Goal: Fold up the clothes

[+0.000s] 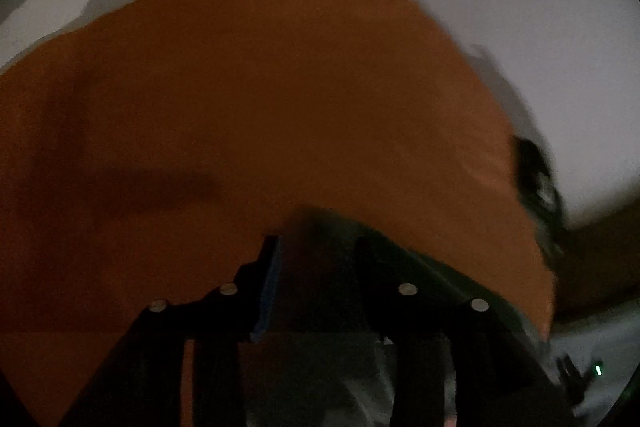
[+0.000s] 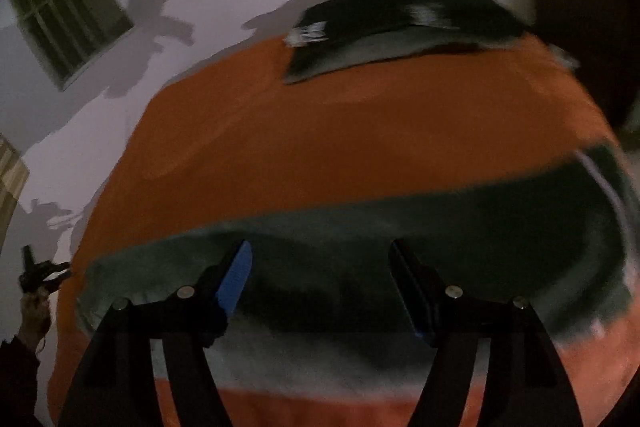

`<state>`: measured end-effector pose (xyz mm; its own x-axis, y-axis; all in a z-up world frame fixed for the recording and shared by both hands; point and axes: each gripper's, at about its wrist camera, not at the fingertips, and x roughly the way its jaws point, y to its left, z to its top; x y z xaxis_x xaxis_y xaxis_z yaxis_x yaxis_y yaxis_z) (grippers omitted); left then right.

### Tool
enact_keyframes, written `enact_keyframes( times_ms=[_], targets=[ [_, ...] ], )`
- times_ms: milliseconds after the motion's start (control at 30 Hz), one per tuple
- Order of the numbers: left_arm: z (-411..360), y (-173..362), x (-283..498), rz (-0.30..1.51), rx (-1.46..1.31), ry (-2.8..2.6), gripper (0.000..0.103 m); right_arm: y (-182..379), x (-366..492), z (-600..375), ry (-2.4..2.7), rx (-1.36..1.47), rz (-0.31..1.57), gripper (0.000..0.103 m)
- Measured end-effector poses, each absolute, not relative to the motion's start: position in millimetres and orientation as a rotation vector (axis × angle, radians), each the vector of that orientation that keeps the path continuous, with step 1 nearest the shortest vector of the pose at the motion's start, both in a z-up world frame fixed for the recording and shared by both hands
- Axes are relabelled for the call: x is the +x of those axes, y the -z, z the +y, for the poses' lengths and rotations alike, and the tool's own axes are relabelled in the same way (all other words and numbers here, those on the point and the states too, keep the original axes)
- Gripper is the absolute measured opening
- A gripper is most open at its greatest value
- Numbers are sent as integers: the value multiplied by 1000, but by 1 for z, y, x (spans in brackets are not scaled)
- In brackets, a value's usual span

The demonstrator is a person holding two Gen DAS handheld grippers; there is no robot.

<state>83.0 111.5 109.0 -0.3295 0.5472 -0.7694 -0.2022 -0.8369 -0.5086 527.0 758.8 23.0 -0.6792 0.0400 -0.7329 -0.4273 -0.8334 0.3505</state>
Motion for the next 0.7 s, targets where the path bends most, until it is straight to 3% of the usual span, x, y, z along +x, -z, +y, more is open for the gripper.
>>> enact_keyframes(
  times_ms=[67, 133, 400, 433, 467, 533, 700],
  targets=[
    [121, -108, 132, -392, -1426, -2097, 61, -10, 572, 772, -2487, -1108, 745, 70],
    [142, -100, 174, -341, -1421, -1998, 62, 4, 610, 785, -2422, -1134, 741, 70],
    [224, -65, 261, -180, -1413, -1878, 61, 80, 719, 851, -2111, -937, 1192, 70],
    [237, -61, 265, -172, -1427, -1818, 61, 88, 717, 855, -2080, -945, 1244, 63],
    [250, -56, 268, -165, -1441, -1756, 61, 97, 714, 850, -2075, -988, 1331, 37],
    [280, -53, 277, -83, -1425, -1703, 61, 115, 707, 840, -2058, -1073, 1504, 9],
    [335, -75, 314, 124, -1211, -1685, 61, 113, 658, 766, -2213, -1277, 1538, 8]
  ],
)
